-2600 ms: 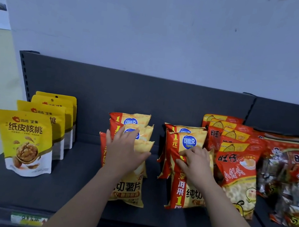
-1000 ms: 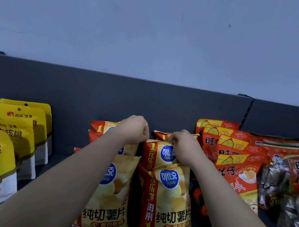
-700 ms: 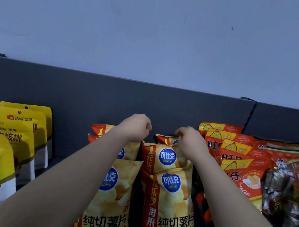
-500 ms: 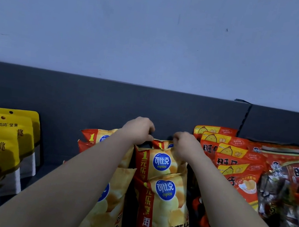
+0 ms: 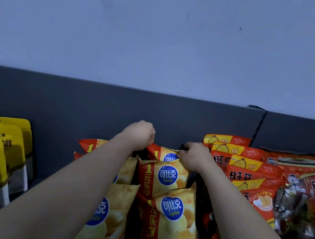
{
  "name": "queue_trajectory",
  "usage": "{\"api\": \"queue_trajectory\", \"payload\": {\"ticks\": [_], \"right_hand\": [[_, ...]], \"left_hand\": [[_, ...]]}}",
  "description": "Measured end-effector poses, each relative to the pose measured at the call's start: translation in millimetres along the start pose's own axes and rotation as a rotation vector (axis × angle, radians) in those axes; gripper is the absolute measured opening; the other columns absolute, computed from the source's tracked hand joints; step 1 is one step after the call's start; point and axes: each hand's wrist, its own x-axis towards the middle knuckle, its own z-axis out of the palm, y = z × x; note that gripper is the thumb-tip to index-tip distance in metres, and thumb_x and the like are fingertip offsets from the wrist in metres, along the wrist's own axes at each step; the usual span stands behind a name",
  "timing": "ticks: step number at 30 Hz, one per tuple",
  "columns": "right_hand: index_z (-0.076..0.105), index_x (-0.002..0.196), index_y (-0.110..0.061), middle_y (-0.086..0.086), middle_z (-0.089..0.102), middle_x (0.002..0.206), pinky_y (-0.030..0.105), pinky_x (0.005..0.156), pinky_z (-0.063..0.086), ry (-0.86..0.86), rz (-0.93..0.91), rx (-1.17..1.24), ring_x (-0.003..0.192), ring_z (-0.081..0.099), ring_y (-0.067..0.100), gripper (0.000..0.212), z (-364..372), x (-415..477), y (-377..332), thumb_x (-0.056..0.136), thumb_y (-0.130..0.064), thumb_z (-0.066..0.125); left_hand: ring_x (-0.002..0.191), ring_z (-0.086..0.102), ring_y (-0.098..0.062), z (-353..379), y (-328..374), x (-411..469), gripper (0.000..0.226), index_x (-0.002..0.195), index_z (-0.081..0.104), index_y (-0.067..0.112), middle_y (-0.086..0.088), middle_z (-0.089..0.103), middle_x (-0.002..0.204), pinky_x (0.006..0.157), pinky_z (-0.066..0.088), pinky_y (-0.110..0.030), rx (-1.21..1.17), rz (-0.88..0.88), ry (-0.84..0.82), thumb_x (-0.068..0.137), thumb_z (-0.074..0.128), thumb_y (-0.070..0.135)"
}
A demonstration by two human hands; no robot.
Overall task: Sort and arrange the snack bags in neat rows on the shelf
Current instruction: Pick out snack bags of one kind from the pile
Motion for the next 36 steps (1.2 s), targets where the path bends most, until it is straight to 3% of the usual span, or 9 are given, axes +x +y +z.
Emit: {"api": "queue_trajectory", "payload": {"ticks": [7, 10, 13, 18, 23, 26, 29, 32, 36], "right_hand": [[0.057, 0.126, -0.013, 0.014, 0.051, 0.131, 0.032, 0.082, 0.048, 0.003, -0.020, 0.081, 0.100, 0.056, 0.025, 0.038, 9.9, 0.5, -14.5, 0.096, -0.032, 0.045], [0.050, 0.134, -0.014, 0.015, 0.044, 0.136, 0.039, 0.096, 0.046, 0.006, 0.000, 0.033, 0.117, 0.049, 0.032, 0.043, 9.7, -5.6, -15.5, 0.098, -0.036, 0.042], [0.049, 0.134, -0.013, 0.014, 0.047, 0.136, 0.040, 0.102, 0.041, 0.099, -0.081, 0.034, 0.124, 0.045, 0.030, 0.045, 6.2, -18.9, -17.9, 0.099, -0.039, 0.041], [0.041, 0.144, -0.015, 0.011, 0.036, 0.151, 0.040, 0.118, 0.021, 0.139, -0.223, -0.040, 0.143, 0.026, 0.027, 0.053, 7.0, -61.8, -25.0, 0.098, -0.043, 0.043], [0.040, 0.144, -0.021, 0.006, 0.033, 0.153, 0.043, 0.120, 0.012, 0.162, -0.288, -0.035, 0.145, 0.018, 0.023, 0.056, 25.1, -112.5, -28.9, 0.097, -0.051, 0.038], [0.037, 0.144, -0.022, 0.006, 0.025, 0.157, 0.045, 0.121, 0.007, 0.212, -0.297, -0.034, 0.148, 0.010, 0.024, 0.055, 45.2, -135.8, -27.1, 0.098, -0.053, 0.036], [0.033, 0.146, -0.021, 0.010, 0.023, 0.158, 0.047, 0.121, 0.007, 0.325, -0.272, -0.008, 0.148, 0.010, 0.027, 0.059, 68.2, -155.4, -22.7, 0.096, -0.052, 0.041], [0.033, 0.147, -0.019, 0.016, 0.024, 0.157, 0.051, 0.118, 0.017, 0.437, -0.244, 0.072, 0.147, 0.016, 0.031, 0.072, 90.3, -177.5, -14.1, 0.089, -0.054, 0.054], [0.001, 0.153, -0.033, 0.010, -0.010, 0.160, 0.057, 0.115, 0.007, 0.319, -0.153, 0.079, 0.148, -0.010, 0.027, 0.101, 118.7, -195.6, -0.2, 0.078, -0.071, 0.056]], "left_hand": [[0.069, 0.058, -0.023, -1.4, -16.7, -12.8, 0.022, 0.066, 0.062, 0.013, -0.010, 0.068, 0.083, 0.059, 0.048, -0.032, 0.038, -0.081, -0.019, 0.085, 0.054, 0.004], [0.077, 0.064, -0.019, -0.5, -18.8, -17.6, 0.015, 0.084, 0.070, 0.013, -0.004, 0.069, 0.090, 0.067, 0.055, -0.032, 0.023, -0.078, -0.007, 0.091, 0.057, 0.013], [0.084, 0.063, -0.014, -3.8, -13.8, -32.6, 0.024, 0.107, 0.070, 0.016, 0.000, 0.069, 0.099, 0.072, 0.055, -0.030, -0.043, -0.065, 0.043, 0.097, 0.054, 0.031], [0.093, 0.061, -0.014, -8.1, 1.4, -84.9, 0.036, 0.112, 0.067, 0.018, 0.002, 0.067, 0.107, 0.077, 0.055, -0.033, -0.011, -0.067, 0.107, 0.095, 0.051, 0.046], [0.108, 0.059, -0.015, 7.6, -3.6, -155.0, 0.044, 0.121, 0.064, 0.021, 0.004, 0.064, 0.119, 0.087, 0.051, -0.033, 0.041, -0.081, 0.271, 0.094, 0.049, 0.052], [0.108, 0.058, -0.014, 30.5, -13.1, -181.3, 0.043, 0.113, 0.066, 0.025, 0.009, 0.065, 0.113, 0.095, 0.044, -0.033, 0.115, -0.103, 0.357, 0.094, 0.043, 0.056], [0.120, 0.054, -0.018, 56.1, -15.0, -197.9, 0.051, 0.113, 0.068, 0.024, 0.007, 0.064, 0.120, 0.109, 0.031, -0.043, 0.081, -0.130, 0.472, 0.093, 0.035, 0.058], [0.129, 0.049, -0.026, 75.7, -15.5, -213.0, 0.061, 0.121, 0.064, 0.022, -0.003, 0.060, 0.131, 0.111, 0.028, -0.057, 0.075, -0.133, 0.584, 0.086, 0.034, 0.061], [0.145, 0.026, -0.031, 106.3, -16.0, -230.2, 0.080, 0.145, 0.040, 0.022, -0.012, 0.035, 0.153, 0.114, 0.015, -0.062, 0.063, -0.162, 0.562, 0.082, 0.038, 0.071]]}}
